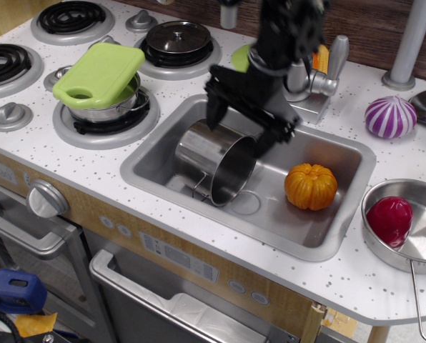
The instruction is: Flip pot upright in sink
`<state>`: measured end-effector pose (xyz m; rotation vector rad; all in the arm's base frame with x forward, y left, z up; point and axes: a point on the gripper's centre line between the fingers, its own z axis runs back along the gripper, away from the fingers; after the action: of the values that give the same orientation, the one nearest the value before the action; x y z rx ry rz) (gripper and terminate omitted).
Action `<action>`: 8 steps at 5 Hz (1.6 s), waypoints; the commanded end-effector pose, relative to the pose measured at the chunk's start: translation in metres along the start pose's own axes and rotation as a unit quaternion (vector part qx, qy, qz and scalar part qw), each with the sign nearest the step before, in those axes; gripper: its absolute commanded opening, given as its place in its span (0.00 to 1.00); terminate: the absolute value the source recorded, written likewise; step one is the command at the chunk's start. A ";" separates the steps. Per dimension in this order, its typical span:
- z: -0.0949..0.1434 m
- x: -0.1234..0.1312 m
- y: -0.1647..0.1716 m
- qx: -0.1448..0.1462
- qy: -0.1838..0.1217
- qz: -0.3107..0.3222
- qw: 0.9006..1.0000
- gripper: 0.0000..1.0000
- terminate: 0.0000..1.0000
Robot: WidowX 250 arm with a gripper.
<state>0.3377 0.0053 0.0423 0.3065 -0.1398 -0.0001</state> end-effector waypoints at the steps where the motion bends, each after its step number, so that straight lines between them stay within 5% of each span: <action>1: -0.017 0.001 0.006 0.038 -0.072 -0.029 0.996 1.00 0.00; 4: -0.046 -0.002 0.005 0.131 -0.146 -0.040 0.980 1.00 0.00; 8: -0.044 0.002 0.027 0.061 -0.148 -0.048 0.986 1.00 0.00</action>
<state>0.3377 0.0427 -0.0105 0.4095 -0.3664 -0.1205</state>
